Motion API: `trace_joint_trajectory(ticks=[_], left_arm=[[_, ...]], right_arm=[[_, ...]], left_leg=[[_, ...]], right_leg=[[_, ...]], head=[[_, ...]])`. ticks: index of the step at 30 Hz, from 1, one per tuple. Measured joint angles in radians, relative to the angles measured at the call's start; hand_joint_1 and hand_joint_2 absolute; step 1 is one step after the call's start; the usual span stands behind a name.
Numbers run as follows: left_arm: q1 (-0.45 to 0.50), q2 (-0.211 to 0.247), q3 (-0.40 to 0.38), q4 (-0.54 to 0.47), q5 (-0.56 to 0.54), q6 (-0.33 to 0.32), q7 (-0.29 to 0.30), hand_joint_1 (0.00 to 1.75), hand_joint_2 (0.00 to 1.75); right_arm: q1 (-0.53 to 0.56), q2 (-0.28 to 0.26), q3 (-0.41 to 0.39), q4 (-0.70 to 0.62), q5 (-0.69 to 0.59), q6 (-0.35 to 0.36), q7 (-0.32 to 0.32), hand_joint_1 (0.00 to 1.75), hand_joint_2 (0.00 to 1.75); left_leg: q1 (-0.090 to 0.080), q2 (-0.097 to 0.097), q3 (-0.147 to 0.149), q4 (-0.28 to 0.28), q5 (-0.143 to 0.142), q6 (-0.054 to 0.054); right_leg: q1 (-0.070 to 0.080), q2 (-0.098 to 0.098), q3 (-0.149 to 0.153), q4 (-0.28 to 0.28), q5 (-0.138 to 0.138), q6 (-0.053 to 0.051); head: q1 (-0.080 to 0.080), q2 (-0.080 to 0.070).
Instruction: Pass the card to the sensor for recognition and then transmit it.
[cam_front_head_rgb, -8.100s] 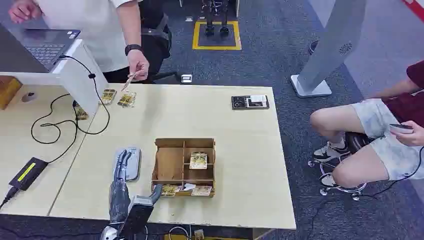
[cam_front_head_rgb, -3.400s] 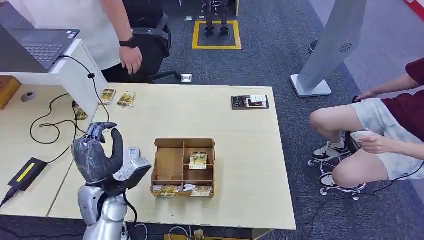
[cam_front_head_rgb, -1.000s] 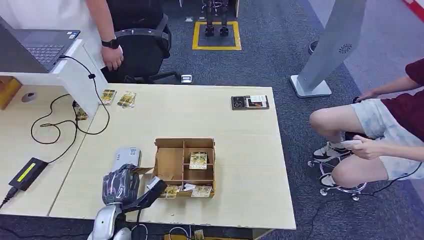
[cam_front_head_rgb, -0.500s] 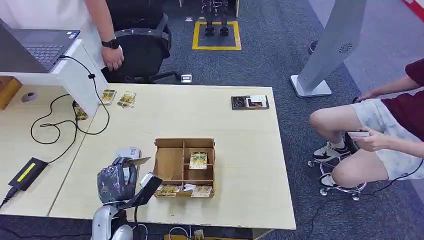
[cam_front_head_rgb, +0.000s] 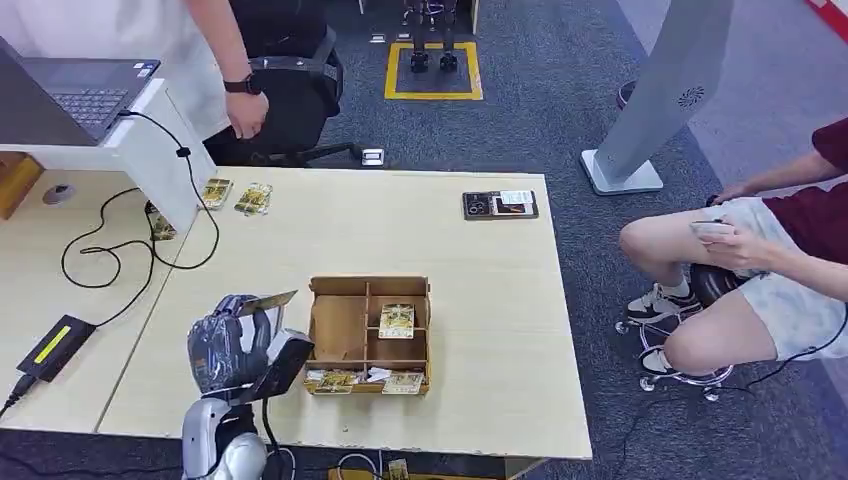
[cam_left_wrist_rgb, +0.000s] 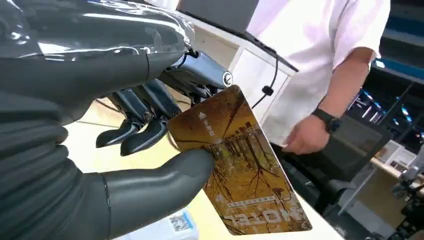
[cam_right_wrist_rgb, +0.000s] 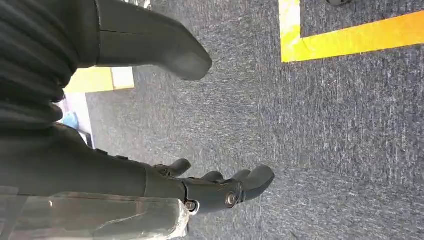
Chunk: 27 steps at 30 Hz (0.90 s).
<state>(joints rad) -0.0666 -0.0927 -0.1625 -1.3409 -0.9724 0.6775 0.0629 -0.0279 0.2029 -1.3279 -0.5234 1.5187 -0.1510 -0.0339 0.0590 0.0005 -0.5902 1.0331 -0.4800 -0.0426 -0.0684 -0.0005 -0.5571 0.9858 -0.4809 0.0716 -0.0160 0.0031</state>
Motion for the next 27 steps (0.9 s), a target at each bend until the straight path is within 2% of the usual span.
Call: trace_joint_trajectory(ticks=[9,15,18,20,27], left_arm=[[-0.052,0.003,0.0,-0.005,-0.005,-0.002,0.0,1.75,1.75],[-0.157,0.021,0.0,0.003,0.031,-0.023,0.017,1.75,1.75],[-0.181,0.026,0.0,0.011,0.046,-0.026,0.025,1.75,1.75],[-0.248,0.034,0.0,0.044,0.091,-0.022,0.024,1.75,1.75],[-0.334,0.039,0.0,0.096,0.145,-0.009,0.02,1.75,1.75]], right_arm=[[-0.005,-0.005,0.0,0.028,0.012,-0.018,-0.002,0.0,1.75],[-0.019,-0.03,0.01,0.09,0.021,-0.062,-0.001,0.0,1.75],[-0.023,-0.035,0.013,0.104,0.021,-0.071,0.0,0.0,1.75],[-0.03,-0.05,0.025,0.142,0.021,-0.09,0.002,0.0,1.75],[-0.038,-0.067,0.039,0.186,0.019,-0.104,0.008,0.0,1.75]], left_leg=[[0.0,0.0,0.0,0.0,0.0,0.0],[0.0,0.0,0.0,0.0,0.001,0.0],[0.0,0.0,0.0,0.0,0.001,0.0],[0.0,0.0,0.0,0.0,0.001,0.0],[0.0,0.0,0.0,0.0,0.001,0.0]], right_leg=[[0.0,0.0,0.0,0.0,0.0,0.0],[0.0,0.0,0.0,0.0,0.001,0.0],[0.0,0.0,0.0,0.0,0.001,0.0],[0.0,0.0,0.0,0.0,0.001,0.0],[0.0,0.0,0.0,0.0,0.001,0.0]], head=[[0.0,0.0],[0.0,0.0],[0.0,0.0],[0.0,0.0],[0.0,0.0]])
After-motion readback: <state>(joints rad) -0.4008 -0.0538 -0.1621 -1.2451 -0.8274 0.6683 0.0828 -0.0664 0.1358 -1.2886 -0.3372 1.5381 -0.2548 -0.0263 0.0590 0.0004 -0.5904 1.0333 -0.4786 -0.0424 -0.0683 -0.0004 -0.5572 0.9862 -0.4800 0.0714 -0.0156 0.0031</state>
